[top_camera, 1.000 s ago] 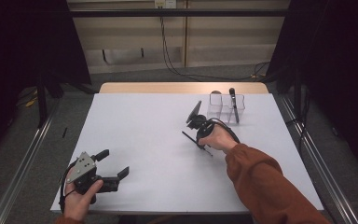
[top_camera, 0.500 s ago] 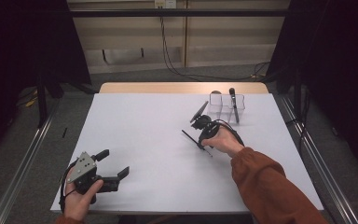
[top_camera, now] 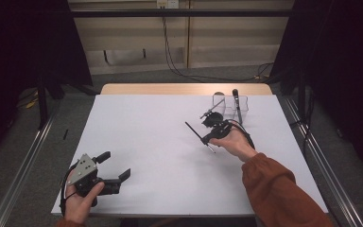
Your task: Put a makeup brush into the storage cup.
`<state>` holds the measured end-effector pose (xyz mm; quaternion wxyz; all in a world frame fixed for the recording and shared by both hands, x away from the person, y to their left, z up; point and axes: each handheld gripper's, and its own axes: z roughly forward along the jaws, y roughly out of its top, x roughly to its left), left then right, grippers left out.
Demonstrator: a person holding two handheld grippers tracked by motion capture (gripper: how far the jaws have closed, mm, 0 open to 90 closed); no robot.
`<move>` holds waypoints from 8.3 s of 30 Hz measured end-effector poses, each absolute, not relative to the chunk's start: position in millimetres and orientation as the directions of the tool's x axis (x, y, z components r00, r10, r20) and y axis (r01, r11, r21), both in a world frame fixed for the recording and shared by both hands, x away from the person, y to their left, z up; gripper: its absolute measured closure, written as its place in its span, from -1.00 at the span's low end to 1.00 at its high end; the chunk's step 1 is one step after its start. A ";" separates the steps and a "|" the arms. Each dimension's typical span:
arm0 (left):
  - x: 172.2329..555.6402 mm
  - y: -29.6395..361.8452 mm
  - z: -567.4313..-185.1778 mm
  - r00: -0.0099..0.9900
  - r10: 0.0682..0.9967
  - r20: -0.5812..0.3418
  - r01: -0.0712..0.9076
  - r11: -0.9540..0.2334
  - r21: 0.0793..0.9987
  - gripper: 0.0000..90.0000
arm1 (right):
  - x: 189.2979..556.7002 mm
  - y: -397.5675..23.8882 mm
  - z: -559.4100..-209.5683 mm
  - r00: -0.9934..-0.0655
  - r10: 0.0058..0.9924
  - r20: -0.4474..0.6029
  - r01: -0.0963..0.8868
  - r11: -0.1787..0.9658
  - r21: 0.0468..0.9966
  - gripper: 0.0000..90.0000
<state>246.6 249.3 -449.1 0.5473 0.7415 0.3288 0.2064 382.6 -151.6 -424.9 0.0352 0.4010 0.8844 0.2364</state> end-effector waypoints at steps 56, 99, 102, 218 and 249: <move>246.7 234.5 -435.4 0.758 0.652 -0.015 0.222 -0.236 0.946 -0.96 | 321.6 -177.9 -415.3 -0.871 0.414 0.263 0.399 0.287 0.871 0.93; 266.2 171.6 -408.5 0.877 0.480 0.019 0.193 -0.389 0.901 -0.91 | 319.3 -127.6 -406.5 -0.959 0.198 0.201 0.282 0.647 0.708 0.92; 267.3 168.8 -404.9 0.884 0.467 0.026 0.188 -0.406 0.894 -0.91 | 320.2 -123.9 -406.9 -0.964 0.191 0.185 0.266 0.683 0.680 0.92; 321.0 100.8 -417.9 0.976 0.124 -0.178 0.204 -0.803 0.560 0.90 | 329.4 -94.3 -412.6 -0.993 0.053 0.109 0.096 0.894 0.437 0.52; 317.2 148.1 -420.4 0.951 0.238 -0.196 0.308 -0.726 0.614 0.90 | 328.5 -150.7 -413.9 -0.962 0.265 0.066 0.253 0.775 0.578 -0.74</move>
